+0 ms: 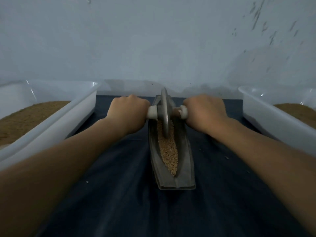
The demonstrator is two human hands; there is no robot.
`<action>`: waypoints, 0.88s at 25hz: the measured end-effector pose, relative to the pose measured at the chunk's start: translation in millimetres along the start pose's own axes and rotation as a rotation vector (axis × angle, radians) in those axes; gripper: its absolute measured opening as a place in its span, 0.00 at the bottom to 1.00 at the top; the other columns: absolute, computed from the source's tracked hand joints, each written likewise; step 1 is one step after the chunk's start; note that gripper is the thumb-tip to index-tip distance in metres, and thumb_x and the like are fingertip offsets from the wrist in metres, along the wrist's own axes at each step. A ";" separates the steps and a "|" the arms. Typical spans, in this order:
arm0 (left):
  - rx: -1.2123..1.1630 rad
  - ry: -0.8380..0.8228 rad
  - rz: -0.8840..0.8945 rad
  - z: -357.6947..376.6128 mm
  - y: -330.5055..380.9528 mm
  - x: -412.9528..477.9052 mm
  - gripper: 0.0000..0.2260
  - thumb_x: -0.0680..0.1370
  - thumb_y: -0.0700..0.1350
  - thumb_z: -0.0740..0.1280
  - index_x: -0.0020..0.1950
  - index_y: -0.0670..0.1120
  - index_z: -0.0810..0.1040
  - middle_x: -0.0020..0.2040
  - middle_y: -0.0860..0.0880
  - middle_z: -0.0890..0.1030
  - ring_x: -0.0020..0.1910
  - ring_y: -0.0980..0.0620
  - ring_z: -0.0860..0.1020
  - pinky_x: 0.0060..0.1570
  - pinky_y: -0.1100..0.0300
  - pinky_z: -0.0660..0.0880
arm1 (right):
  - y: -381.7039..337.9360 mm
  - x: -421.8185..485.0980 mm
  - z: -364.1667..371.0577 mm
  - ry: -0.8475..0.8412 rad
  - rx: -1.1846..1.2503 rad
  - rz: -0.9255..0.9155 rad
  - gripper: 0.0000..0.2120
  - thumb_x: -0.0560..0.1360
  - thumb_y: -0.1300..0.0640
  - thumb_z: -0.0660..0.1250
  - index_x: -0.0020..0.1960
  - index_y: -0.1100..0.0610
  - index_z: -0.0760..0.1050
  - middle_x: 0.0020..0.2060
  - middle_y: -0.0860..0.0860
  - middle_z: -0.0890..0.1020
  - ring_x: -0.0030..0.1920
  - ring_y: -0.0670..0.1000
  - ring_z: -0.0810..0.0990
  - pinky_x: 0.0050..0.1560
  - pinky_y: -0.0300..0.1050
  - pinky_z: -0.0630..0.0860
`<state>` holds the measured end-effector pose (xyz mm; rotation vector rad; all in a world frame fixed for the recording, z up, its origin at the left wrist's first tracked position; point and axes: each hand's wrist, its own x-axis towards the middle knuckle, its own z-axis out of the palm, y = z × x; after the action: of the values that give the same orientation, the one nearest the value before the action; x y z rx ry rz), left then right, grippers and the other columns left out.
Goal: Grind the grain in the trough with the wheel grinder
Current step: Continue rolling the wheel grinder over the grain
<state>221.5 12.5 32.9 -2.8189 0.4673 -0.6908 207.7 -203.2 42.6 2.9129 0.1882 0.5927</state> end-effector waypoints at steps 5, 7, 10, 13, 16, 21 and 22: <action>-0.001 0.164 0.225 0.6 -17.2 -37.3 0.04 0.65 0.54 0.65 0.38 0.58 0.72 0.27 0.58 0.63 0.23 0.55 0.61 0.25 0.66 0.54 | 18.8 -57.5 0.5 0.288 -0.132 -0.150 0.13 0.60 0.42 0.67 0.32 0.47 0.64 0.23 0.42 0.56 0.22 0.40 0.51 0.26 0.33 0.47; 0.031 0.118 0.163 -1.0 -12.9 -27.5 0.03 0.69 0.52 0.66 0.40 0.57 0.73 0.30 0.57 0.67 0.24 0.54 0.64 0.24 0.64 0.56 | 12.6 -48.7 8.1 0.246 -0.136 -0.078 0.11 0.64 0.45 0.68 0.34 0.48 0.67 0.24 0.42 0.59 0.23 0.44 0.54 0.27 0.34 0.50; 0.043 -0.029 0.000 -5.7 3.1 8.3 0.05 0.76 0.49 0.66 0.51 0.54 0.78 0.40 0.51 0.75 0.36 0.48 0.74 0.33 0.55 0.68 | 0.0 -11.0 8.7 0.096 0.015 0.056 0.05 0.76 0.49 0.67 0.46 0.49 0.76 0.36 0.47 0.75 0.35 0.53 0.72 0.34 0.44 0.67; 0.013 -0.119 0.062 -15.8 0.3 9.0 0.08 0.74 0.49 0.67 0.52 0.54 0.79 0.41 0.51 0.76 0.38 0.48 0.76 0.34 0.55 0.70 | 8.4 -11.0 3.7 -0.034 0.062 -0.014 0.05 0.75 0.48 0.67 0.44 0.47 0.73 0.38 0.47 0.77 0.38 0.53 0.75 0.35 0.44 0.68; -0.040 -0.001 0.219 -15.7 -12.5 -29.5 0.06 0.61 0.55 0.66 0.34 0.59 0.70 0.27 0.58 0.69 0.23 0.60 0.67 0.23 0.67 0.59 | 24.8 -63.2 2.5 0.237 -0.062 -0.184 0.10 0.64 0.41 0.66 0.34 0.44 0.68 0.24 0.40 0.59 0.24 0.39 0.56 0.26 0.33 0.49; -0.020 0.003 0.023 0.8 -6.6 -11.3 0.03 0.73 0.52 0.65 0.41 0.58 0.72 0.34 0.55 0.70 0.32 0.50 0.71 0.31 0.57 0.66 | 10.3 -27.3 10.4 0.235 -0.151 -0.035 0.10 0.69 0.44 0.68 0.37 0.48 0.70 0.26 0.43 0.63 0.25 0.49 0.62 0.28 0.37 0.54; -0.002 0.008 -0.039 0.6 -1.2 -0.1 0.01 0.76 0.51 0.65 0.45 0.56 0.76 0.37 0.53 0.71 0.35 0.48 0.73 0.34 0.55 0.67 | 3.2 -12.4 12.7 0.200 -0.114 0.014 0.10 0.73 0.46 0.68 0.40 0.49 0.71 0.30 0.46 0.68 0.30 0.53 0.69 0.29 0.40 0.59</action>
<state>222.0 13.8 32.6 -2.8355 0.4155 -0.7100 201.7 -210.0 27.0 2.7452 0.1533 0.8673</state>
